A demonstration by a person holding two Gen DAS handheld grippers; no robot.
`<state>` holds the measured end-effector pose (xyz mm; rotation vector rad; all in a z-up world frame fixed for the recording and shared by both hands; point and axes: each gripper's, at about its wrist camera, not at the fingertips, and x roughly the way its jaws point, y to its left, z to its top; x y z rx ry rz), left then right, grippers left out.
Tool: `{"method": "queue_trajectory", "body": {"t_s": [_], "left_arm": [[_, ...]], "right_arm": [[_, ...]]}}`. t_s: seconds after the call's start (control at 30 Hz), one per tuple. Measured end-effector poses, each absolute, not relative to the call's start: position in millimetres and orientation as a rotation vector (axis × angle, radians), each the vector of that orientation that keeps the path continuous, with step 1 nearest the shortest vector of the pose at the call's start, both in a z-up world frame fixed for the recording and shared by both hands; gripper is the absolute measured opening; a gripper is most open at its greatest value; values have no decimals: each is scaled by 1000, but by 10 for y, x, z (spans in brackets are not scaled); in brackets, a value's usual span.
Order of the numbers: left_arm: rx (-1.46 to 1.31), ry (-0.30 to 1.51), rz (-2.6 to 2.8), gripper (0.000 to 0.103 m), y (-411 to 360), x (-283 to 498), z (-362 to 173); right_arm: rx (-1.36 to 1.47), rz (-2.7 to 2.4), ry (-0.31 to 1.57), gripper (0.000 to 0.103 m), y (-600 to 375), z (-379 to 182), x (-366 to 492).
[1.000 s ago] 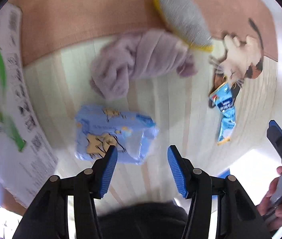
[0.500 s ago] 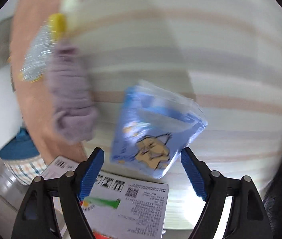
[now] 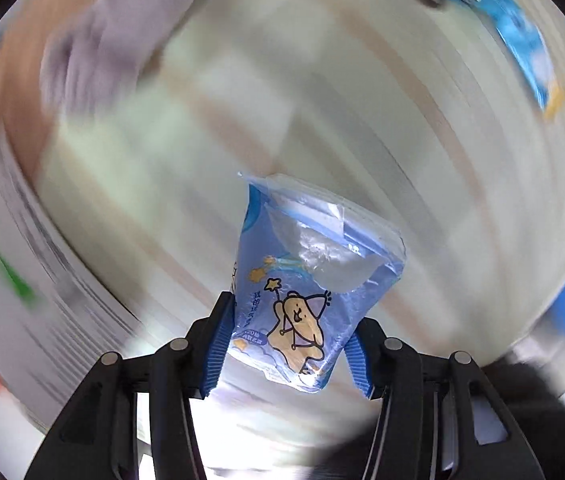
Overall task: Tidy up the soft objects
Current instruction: 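Grasp the blue tissue pack with the left tool while the right grasps the lilac towel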
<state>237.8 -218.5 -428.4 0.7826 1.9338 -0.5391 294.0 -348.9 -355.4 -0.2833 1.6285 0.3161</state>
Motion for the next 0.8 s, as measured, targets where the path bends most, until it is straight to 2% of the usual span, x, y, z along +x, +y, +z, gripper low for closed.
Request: {"method": "queue_trajectory", "body": {"t_s": [0.07,0.13,0.23,0.33,0.4,0.47,0.53,0.63,0.8], "left_arm": [[594,2002,-443,48,-1994,2382,-4286],[426,2038,-363,48,-1811,2380,-4272],[61,2114,-249,48,-1409,2386,-4280],[-100,2119,-202,50,-1214,2361,-4273],[-117,2097,-217,51,-1157,2375,-4275],[-115,2073,-234,51,-1091,2387,-4236],[-94,2055,-255,52,-1205,2426,-4150],[-24,2022,-304,54,-1255,2369,-4091],[91,1976,-363,54,-1654,2186,-3948]], "right_arm": [[-376,375,1649,99,-3287,-3678,3119],[-444,405,1676,91,-3111,-3819,3285],[-557,484,1689,91,-2791,-4007,3460],[-660,598,1726,90,-2461,-4213,3484],[-720,632,1741,90,-2322,-4343,3427],[-801,635,1734,84,-2210,-4455,3389],[-826,598,1753,59,-2193,-4545,3375],[-812,526,1771,52,-2272,-4586,3378],[-507,293,1898,51,-2825,-4513,3421]]}}
